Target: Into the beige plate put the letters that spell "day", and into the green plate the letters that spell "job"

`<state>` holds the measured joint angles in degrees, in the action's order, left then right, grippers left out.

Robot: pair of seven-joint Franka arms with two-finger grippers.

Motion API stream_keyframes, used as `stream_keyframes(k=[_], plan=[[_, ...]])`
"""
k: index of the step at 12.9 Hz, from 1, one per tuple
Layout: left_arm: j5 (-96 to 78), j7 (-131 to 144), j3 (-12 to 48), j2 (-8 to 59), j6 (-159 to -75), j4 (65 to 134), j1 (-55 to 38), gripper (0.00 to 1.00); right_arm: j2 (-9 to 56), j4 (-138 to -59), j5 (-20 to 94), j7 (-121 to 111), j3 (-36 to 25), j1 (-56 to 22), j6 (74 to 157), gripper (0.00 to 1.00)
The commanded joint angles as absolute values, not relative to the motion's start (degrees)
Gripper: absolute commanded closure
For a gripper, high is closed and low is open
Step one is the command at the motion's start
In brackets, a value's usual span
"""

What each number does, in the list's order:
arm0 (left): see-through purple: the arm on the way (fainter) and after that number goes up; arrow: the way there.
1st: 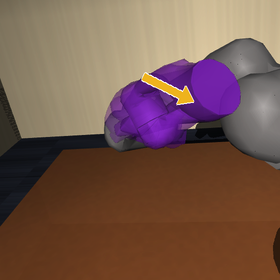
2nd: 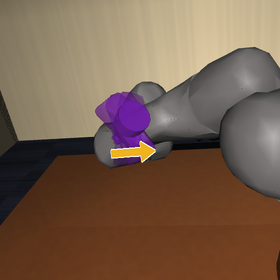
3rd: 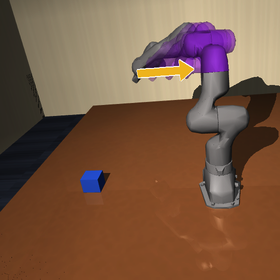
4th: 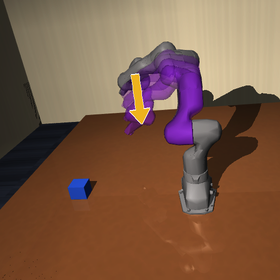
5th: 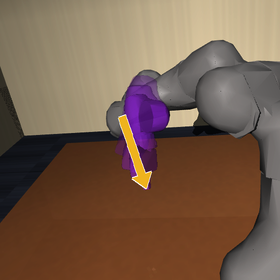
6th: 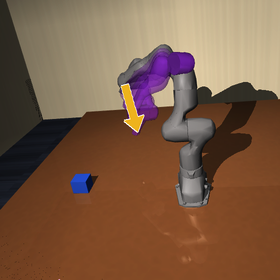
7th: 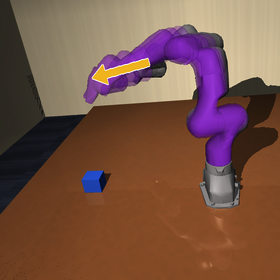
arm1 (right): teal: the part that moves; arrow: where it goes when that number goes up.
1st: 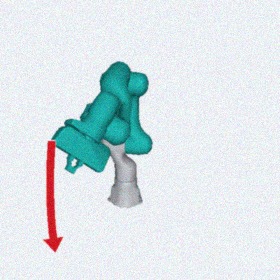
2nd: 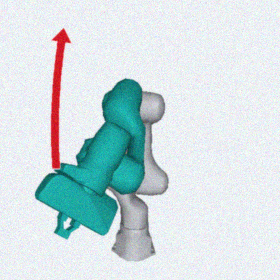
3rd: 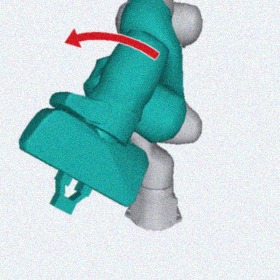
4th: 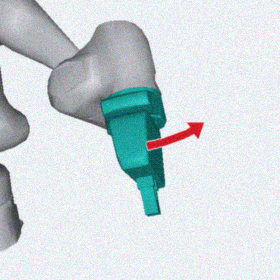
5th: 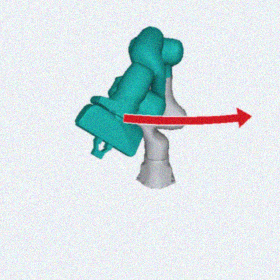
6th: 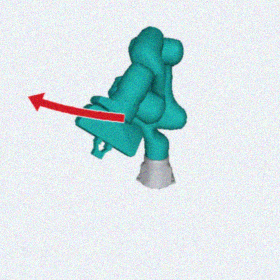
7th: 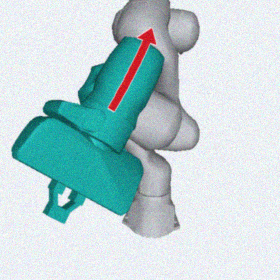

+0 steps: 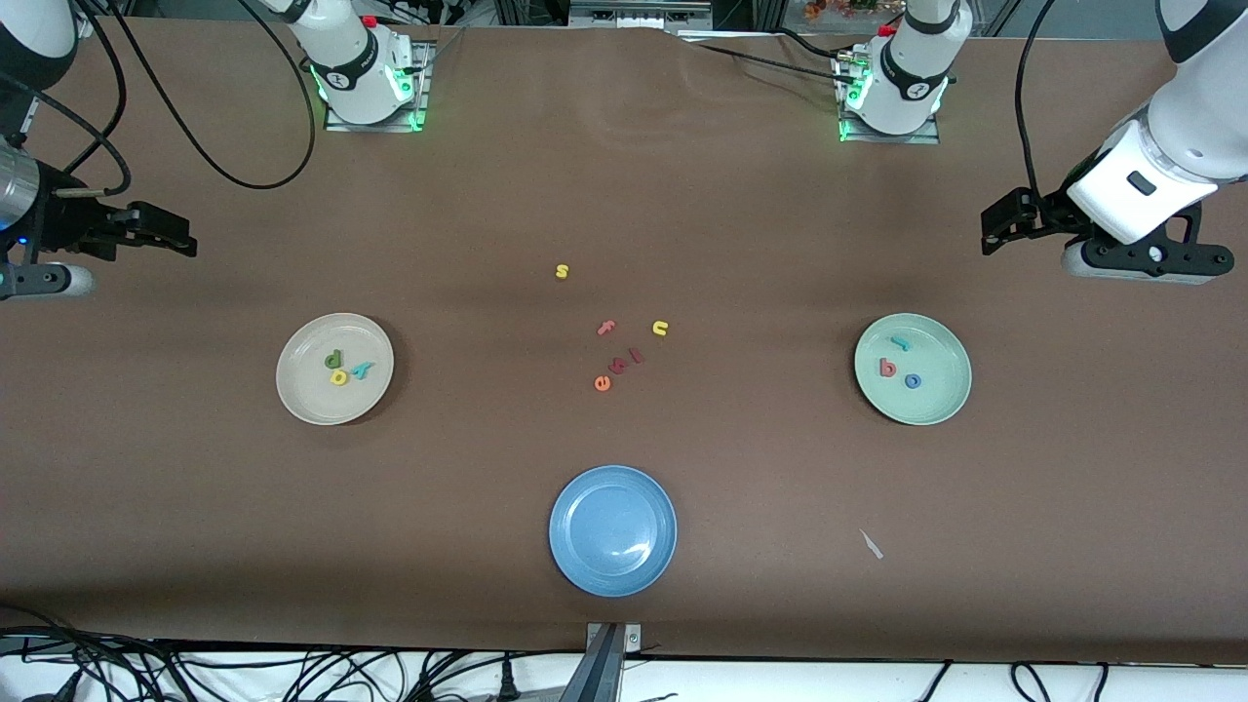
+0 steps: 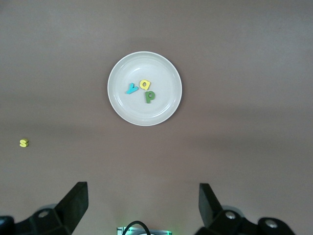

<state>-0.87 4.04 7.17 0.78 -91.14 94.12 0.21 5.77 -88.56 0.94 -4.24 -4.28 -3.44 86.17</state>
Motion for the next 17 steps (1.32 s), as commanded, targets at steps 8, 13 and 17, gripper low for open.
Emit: stream_keyframes(k=[8, 13, 17], plan=[[0.7, 3.6, 7.6, 1.3, -89.9, 92.6, 0.5, 0.0, 5.8, -88.1, 0.2, -3.5, -4.1, -3.3, 84.9, 0.0], [0.7, 3.5, 7.6, 1.3, -89.9, 92.6, 0.5, 0.0, 5.9, -88.1, 0.1, -3.5, -4.0, -3.3, 84.9, 0.0], [0.7, 3.5, 7.6, 1.3, -89.9, 92.6, 0.5, 0.0, 5.9, -88.1, 0.0, -3.5, -4.1, -3.3, 84.9, 0.0]])
